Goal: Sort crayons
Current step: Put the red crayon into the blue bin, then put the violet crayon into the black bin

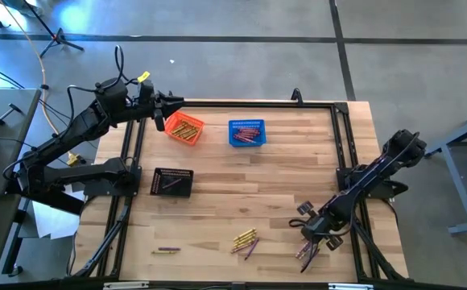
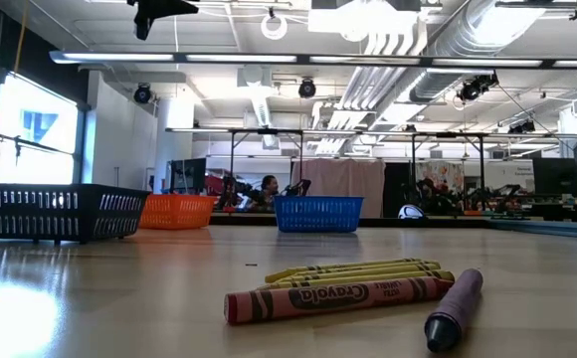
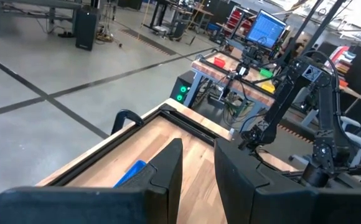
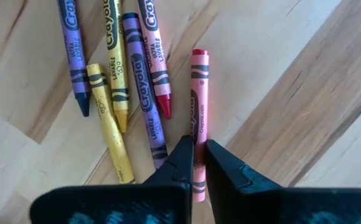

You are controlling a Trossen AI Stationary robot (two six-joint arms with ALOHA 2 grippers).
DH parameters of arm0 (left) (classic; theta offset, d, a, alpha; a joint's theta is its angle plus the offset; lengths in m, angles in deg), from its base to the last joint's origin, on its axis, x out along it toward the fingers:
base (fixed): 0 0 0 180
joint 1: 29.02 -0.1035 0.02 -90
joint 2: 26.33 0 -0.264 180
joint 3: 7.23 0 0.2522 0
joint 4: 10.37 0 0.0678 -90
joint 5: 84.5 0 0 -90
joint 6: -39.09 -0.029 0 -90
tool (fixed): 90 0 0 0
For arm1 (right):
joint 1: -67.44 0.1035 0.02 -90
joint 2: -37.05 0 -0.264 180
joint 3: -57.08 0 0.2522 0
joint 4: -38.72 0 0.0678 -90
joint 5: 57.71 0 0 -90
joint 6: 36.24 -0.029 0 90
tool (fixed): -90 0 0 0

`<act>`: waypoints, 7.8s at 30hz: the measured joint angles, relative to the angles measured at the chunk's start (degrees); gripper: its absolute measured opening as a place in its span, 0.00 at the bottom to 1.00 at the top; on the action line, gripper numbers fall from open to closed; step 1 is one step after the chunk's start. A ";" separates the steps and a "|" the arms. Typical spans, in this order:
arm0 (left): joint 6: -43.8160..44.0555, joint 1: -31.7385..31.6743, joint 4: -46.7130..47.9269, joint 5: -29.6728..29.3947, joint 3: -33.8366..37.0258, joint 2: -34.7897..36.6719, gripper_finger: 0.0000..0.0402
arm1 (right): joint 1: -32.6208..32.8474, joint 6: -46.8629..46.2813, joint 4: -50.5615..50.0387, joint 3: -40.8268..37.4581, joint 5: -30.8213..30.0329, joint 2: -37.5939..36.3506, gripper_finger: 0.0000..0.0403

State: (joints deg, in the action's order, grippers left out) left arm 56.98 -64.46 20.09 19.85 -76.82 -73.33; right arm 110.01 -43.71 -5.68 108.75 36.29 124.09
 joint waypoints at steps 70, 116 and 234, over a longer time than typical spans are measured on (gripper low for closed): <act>-0.52 0.02 0.18 0.41 0.00 -0.01 0.20 | -63.58 6.24 57.49 4.44 -11.79 4.81 0.25; 55.27 68.98 15.49 16.99 0.00 -31.23 0.20 | -63.95 19.25 5.43 4.46 0.97 -26.93 0.31; 15.97 75.83 27.77 -7.12 -6.19 -53.09 0.00 | -63.89 -3.84 4.83 4.46 0.78 -26.91 0.31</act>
State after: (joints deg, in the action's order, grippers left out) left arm 72.95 11.37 47.86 12.72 -83.02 -126.42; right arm 46.12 -47.55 -0.85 113.21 37.07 97.19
